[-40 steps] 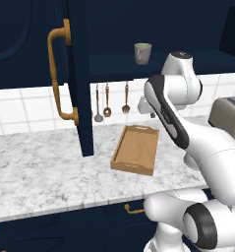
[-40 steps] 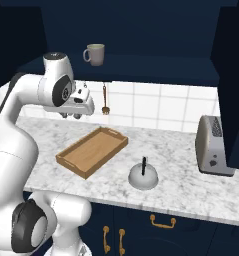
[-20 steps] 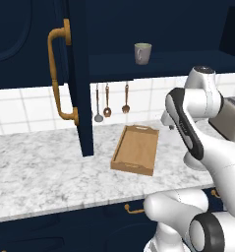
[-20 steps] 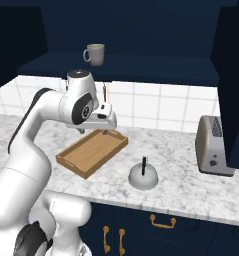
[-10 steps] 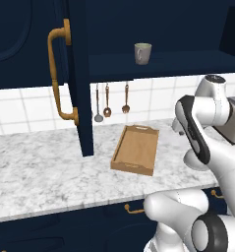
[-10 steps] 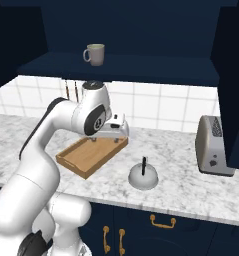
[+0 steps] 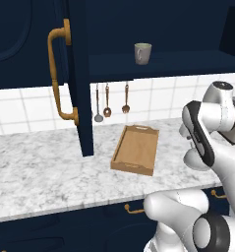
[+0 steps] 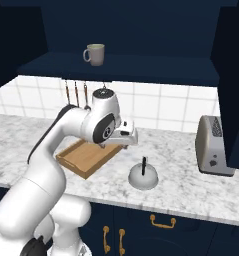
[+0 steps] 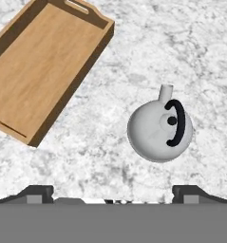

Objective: Pick the kettle from the counter and place it on the tray. Then pick the mug from the cabinet and place it on the tray. Then close the cabinet doors.

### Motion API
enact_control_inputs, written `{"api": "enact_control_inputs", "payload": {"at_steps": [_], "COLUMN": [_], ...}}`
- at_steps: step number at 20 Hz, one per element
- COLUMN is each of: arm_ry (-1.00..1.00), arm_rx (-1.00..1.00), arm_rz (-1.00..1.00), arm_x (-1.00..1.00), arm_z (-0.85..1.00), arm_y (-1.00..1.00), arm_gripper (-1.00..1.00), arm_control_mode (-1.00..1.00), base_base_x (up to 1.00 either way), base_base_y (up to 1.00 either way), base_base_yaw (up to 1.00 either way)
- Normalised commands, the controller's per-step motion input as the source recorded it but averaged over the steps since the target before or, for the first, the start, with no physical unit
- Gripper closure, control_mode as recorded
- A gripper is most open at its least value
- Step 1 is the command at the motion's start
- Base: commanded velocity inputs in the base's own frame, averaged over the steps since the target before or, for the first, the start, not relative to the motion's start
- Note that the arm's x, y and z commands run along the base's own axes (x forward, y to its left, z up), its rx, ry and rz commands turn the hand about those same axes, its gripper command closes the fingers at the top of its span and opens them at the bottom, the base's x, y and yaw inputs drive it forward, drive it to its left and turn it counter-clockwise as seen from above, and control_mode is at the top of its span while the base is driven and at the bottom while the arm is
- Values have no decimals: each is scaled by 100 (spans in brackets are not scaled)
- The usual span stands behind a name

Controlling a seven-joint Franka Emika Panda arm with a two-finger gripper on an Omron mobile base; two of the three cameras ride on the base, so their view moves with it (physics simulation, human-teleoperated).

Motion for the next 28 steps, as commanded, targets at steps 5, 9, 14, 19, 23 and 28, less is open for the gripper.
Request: {"api": "enact_control_inputs", "payload": {"at_steps": [5, 9, 14, 19, 23, 28], "arm_ry": [1, 0, 0, 3, 0, 0], "arm_rx": [0, 1, 1, 3, 0, 0], "arm_rz": [-4, 0, 0, 0, 0, 0], "arm_x": [20, 25, 34, 14, 6, 4], "arm_z": [-24, -24, -27, -34, -27, -30], "arm_y": [-49, -54, -45, -15, -7, -2], "arm_gripper": [-100, -100, -100, -100, -100, -100], "arm_control_mode": [-100, -100, -100, -100, -100, -100], "base_base_x": [0, 0, 0, 0, 0, 0], "base_base_y": [0, 0, 0, 0, 0, 0], "base_base_yaw": [0, 0, 0, 0, 0, 0]}}
